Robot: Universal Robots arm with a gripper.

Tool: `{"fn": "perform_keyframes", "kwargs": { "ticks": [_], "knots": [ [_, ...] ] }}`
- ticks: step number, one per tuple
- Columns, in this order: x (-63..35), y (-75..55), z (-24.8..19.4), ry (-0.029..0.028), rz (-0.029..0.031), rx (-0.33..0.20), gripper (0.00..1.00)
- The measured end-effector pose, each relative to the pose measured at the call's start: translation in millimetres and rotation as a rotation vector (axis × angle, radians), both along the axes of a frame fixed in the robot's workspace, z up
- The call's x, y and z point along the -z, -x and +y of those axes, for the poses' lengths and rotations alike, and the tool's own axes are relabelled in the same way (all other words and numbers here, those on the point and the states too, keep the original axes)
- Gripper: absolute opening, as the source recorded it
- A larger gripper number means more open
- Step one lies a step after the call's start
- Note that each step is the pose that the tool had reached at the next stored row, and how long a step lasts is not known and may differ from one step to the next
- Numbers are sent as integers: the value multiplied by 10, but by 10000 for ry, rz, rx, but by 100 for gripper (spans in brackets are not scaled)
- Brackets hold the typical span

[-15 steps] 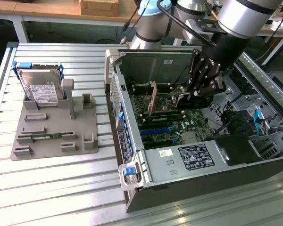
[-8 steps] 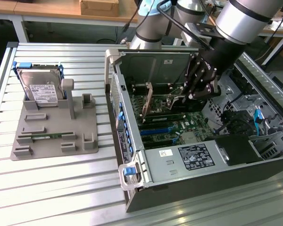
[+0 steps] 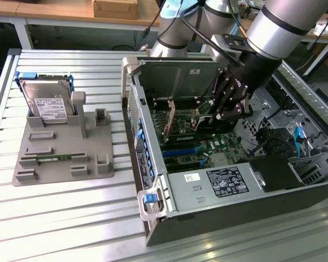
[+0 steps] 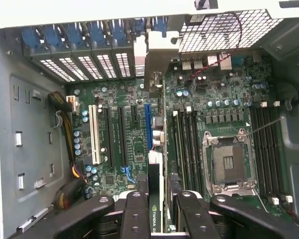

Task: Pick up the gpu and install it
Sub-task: 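Insert the gpu into the slot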

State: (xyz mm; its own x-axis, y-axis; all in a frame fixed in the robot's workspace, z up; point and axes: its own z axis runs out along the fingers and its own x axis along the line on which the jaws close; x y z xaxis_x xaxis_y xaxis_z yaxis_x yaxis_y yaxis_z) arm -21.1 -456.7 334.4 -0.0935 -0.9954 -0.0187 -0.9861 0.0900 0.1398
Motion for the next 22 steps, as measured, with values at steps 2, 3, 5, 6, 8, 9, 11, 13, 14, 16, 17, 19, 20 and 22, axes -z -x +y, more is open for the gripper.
{"fn": "perform_keyframes", "kwargs": {
  "ticks": [2, 3, 5, 6, 8, 9, 11, 13, 14, 16, 17, 19, 20, 22],
  "knots": [
    [15, 0, -3, 0, 2, -2, 27],
    [25, 0, -4, 0, 5, -3, 27],
    [43, 0, -7, 0, 8, -6, 27],
    [49, 0, -8, 0, 9, -7, 27],
    [70, 1, -11, 0, 9, -10, 27],
    [85, 1, -12, 0, 10, -11, 27],
    [99, 1, -12, 0, 12, -14, 27],
    [117, 0, -12, 0, 14, -15, 27],
    [125, 0, -12, 0, 15, -16, 27],
    [150, 0, -12, 0, 18, -17, 27],
    [156, 0, -12, 0, 19, -16, 27],
    [170, 0, -13, 1, 19, -17, 27],
    [183, 3, -12, 1, 19, -17, 27],
    [205, 48, -12, 1, 20, -16, 27]
  ]
}}
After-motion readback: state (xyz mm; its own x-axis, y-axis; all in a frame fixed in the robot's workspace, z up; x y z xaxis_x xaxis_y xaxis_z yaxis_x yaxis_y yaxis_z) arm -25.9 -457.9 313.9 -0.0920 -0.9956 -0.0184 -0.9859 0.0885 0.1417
